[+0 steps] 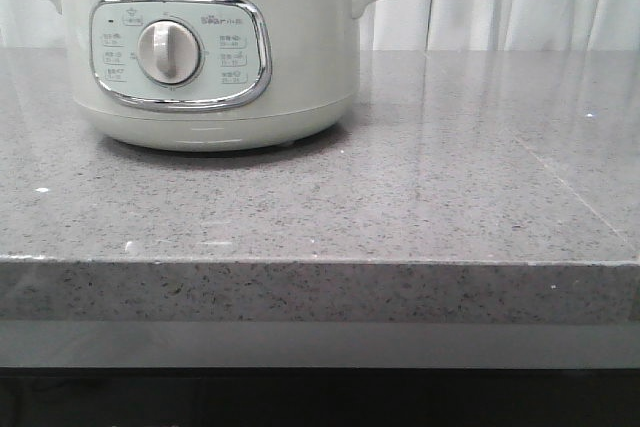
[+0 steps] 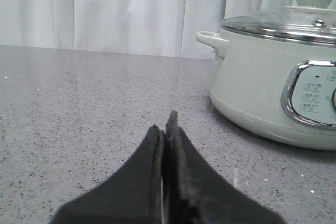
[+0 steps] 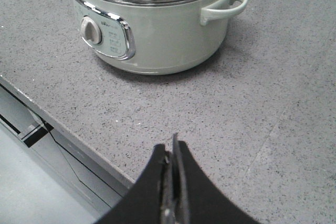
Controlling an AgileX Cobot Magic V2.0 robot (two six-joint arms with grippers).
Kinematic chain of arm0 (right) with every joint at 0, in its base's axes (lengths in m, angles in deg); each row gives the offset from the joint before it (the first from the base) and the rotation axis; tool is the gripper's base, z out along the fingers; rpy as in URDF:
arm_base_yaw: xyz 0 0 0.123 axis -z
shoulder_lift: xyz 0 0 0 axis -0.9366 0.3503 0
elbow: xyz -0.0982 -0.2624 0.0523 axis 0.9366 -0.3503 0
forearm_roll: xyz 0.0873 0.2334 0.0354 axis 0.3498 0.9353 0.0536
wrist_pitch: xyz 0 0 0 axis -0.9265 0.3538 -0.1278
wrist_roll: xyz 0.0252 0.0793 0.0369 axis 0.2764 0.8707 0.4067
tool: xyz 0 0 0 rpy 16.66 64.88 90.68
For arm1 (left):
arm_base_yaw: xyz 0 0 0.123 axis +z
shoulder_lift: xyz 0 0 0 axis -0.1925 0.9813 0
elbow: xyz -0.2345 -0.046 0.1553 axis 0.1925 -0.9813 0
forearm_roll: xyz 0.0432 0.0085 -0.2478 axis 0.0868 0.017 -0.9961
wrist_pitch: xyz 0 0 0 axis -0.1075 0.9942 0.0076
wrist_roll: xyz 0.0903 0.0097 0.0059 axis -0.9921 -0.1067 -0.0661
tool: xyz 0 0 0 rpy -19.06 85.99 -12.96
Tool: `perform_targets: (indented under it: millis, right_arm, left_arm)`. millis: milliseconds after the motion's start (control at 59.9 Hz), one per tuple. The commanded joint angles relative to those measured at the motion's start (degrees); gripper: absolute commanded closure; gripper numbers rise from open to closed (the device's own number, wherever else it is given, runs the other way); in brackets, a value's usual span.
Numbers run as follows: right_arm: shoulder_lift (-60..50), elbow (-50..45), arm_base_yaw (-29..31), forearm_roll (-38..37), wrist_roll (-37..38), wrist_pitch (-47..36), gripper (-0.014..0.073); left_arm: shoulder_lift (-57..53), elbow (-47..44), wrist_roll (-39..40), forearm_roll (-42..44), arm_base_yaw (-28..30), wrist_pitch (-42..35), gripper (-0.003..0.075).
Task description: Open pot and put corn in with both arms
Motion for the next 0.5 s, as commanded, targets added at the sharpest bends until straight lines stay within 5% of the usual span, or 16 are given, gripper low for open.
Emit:
perform_targets:
  millis: [0,367,484]
  right_arm:
    - [0.11,1.46,0.12,-0.06,-0.38,-3.98,0.0662]
    - [-0.79,0.74,0.10,-0.14,-0.38,-4.36,0.0662]
    - [-5.43,-3.36,5.90,-0.67,-0.43,-8.73,0.0662]
  left_arm:
    - [-0.96,-0.65,0.30,-0.44,0.15,-5.17,0.0741]
    - [-0.96,-0.65,0.30,-0.44,0.15,-5.17,0.0741]
    - [-0.85,-0.65,0.30,-0.44,0.15,-5.17,0.0741]
